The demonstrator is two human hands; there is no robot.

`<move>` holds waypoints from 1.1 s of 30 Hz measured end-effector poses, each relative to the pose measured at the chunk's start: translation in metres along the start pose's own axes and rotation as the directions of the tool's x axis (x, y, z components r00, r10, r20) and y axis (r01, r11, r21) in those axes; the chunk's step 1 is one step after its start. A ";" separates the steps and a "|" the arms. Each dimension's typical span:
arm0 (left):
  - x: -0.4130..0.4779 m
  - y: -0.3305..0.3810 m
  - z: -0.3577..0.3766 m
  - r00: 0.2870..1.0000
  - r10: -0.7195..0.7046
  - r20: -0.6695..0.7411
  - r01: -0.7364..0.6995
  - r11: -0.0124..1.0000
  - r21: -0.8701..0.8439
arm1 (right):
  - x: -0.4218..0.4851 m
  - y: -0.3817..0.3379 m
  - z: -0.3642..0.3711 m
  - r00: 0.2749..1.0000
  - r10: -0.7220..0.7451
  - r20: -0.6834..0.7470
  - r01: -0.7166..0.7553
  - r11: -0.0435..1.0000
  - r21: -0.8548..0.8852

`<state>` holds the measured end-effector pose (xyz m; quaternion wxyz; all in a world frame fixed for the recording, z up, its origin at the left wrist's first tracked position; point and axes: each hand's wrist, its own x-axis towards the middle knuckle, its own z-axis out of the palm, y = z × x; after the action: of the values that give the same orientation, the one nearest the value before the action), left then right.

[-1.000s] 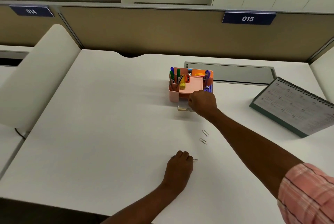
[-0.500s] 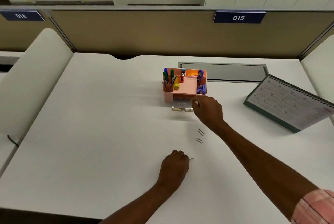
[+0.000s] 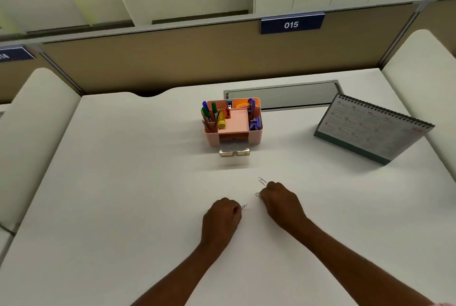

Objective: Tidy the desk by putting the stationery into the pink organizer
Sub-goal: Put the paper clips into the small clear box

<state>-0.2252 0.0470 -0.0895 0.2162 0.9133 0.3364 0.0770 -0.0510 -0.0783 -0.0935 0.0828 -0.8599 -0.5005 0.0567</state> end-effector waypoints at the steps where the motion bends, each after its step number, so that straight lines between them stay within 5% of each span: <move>1: 0.005 0.002 -0.006 1.000 -0.012 -0.016 0.012 1.000 -0.022 | -0.001 0.000 0.000 1.000 -0.030 0.001 0.030 0.999 -0.039; 8: 0.062 0.027 -0.056 0.978 -0.074 -0.196 0.061 0.996 -0.071 | -0.005 -0.004 0.002 0.965 -0.226 0.130 0.255 0.927 -0.275; 13: 0.117 0.042 -0.078 0.958 -0.036 -0.286 0.041 0.999 0.011 | -0.008 -0.006 -0.007 0.961 -0.248 0.121 0.276 0.891 -0.361; 24: 0.189 0.053 -0.072 0.994 -0.098 0.040 0.078 0.935 0.347 | -0.009 -0.009 -0.005 0.975 -0.219 0.027 0.213 0.900 -0.380; 33: 0.198 0.052 -0.070 0.989 -0.108 0.104 0.056 0.907 0.418 | -0.004 -0.004 0.009 0.980 -0.200 -0.007 0.187 0.926 -0.327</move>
<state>-0.0645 0.1636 -0.0042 0.0413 0.9264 0.3691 -0.0624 -0.0578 -0.0788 -0.1011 -0.0449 -0.8092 -0.5835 -0.0522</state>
